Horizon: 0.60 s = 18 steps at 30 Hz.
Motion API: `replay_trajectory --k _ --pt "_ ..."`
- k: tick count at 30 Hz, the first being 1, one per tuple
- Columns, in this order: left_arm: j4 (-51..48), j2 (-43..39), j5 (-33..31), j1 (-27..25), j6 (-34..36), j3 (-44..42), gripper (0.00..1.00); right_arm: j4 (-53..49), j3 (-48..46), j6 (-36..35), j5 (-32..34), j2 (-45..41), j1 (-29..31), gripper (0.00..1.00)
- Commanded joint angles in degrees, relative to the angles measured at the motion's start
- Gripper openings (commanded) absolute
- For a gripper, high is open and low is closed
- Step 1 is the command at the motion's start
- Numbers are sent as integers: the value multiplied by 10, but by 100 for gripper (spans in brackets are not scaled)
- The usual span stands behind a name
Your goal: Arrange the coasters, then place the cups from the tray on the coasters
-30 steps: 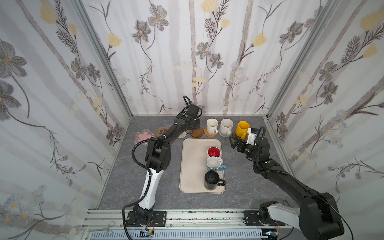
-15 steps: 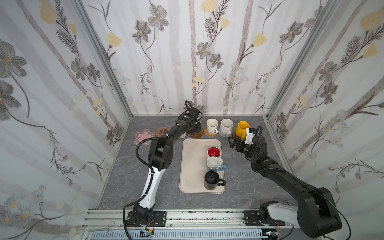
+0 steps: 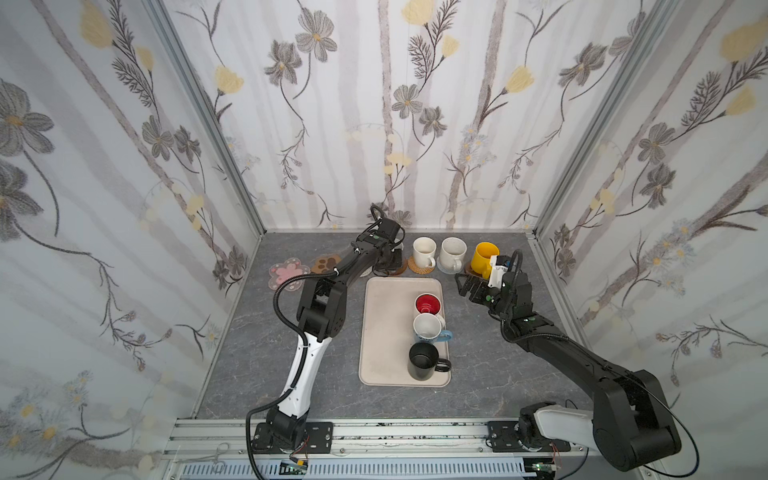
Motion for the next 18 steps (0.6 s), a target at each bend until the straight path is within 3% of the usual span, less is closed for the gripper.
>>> replay_trajectory --k 1,4,6,9,14,18 --pt "6 -5 -1 0 -2 -6 0 18 6 -7 8 2 1 100" --pt "5 -4 -2 -1 0 -6 3 19 7 -7 7 5 2 100" --pt "5 -4 -5 -1 1 -6 17 18 7 -8 7 7 1 100" --pt "5 -4 -8 -1 1 -7 28 17 8 -8 8 7 2 100" --pt "5 -9 -22 -1 2 -5 57 20 5 -18 3 0 4 100" --pt "5 -17 -31 -2 5 1 69 27 2 -36 -10 -10 7 100"
